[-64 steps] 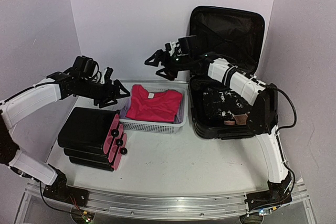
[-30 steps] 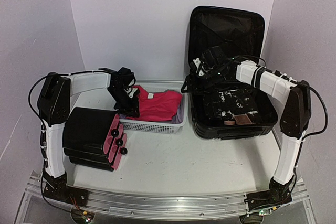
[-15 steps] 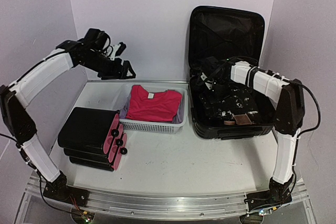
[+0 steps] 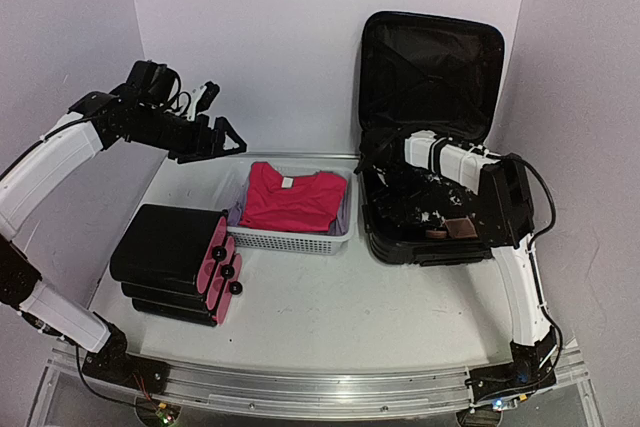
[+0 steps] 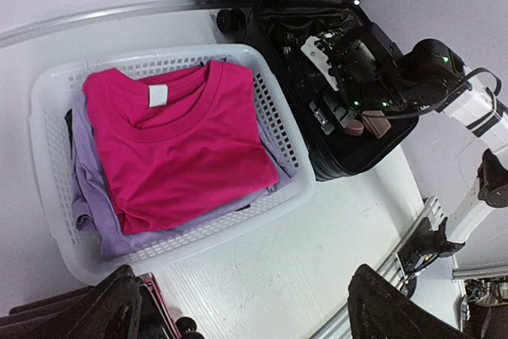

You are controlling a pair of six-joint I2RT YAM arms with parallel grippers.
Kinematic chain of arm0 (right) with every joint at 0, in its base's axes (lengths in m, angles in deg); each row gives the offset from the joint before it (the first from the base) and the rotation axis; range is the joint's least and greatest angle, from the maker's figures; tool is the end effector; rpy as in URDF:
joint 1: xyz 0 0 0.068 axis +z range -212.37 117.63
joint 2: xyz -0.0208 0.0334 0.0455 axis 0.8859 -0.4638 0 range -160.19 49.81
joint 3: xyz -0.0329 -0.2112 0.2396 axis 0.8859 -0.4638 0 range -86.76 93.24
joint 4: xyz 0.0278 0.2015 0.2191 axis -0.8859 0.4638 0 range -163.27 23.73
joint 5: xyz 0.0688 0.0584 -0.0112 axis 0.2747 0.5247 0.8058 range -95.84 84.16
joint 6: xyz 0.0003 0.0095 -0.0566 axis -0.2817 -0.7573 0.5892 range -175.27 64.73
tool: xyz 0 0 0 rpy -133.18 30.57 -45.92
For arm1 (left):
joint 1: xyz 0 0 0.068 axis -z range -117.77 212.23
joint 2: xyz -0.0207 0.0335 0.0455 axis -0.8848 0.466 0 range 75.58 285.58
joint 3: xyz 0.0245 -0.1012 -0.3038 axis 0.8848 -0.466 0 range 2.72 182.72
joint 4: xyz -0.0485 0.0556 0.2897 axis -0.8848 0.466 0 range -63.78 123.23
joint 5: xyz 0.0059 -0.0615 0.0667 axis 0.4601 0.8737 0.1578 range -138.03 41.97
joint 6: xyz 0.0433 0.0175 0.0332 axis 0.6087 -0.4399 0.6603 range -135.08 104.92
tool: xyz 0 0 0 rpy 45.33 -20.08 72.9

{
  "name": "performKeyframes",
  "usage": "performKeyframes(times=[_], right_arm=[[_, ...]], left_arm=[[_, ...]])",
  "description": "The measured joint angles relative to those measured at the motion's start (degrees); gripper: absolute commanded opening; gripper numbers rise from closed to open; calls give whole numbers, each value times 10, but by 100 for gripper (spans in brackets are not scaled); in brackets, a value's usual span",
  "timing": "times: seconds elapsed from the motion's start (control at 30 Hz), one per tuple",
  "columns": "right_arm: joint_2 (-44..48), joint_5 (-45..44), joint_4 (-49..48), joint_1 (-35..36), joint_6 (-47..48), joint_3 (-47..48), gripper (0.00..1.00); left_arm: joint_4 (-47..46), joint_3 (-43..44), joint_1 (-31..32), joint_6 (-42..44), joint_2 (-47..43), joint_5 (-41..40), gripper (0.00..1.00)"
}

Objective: Open, take out, and arrange the luggage

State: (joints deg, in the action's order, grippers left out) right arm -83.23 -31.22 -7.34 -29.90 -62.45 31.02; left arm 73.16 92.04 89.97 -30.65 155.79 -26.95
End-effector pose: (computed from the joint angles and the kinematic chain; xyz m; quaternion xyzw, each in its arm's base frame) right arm 0.4661 0.2760 0.2163 -0.1964 0.9528 -0.1807 0.1448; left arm 0.2823 -0.1649 0.4583 0.1736 0.8695 -0.3123 0.3411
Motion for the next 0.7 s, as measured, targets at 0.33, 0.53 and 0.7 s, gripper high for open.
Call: performKeyframes(times=[0.33, 0.53, 0.7], right_arm=[[-63, -18, -16, -26, -22, 3, 85], [-36, -3, -56, -52, -37, -44, 50], [16, 53, -95, -71, -37, -87, 34]], left_arm=[[-33, -21, 4, -28, 1, 48, 91], [-42, -21, 8, -41, 1, 59, 91], [-53, -21, 12, -63, 11, 70, 93]])
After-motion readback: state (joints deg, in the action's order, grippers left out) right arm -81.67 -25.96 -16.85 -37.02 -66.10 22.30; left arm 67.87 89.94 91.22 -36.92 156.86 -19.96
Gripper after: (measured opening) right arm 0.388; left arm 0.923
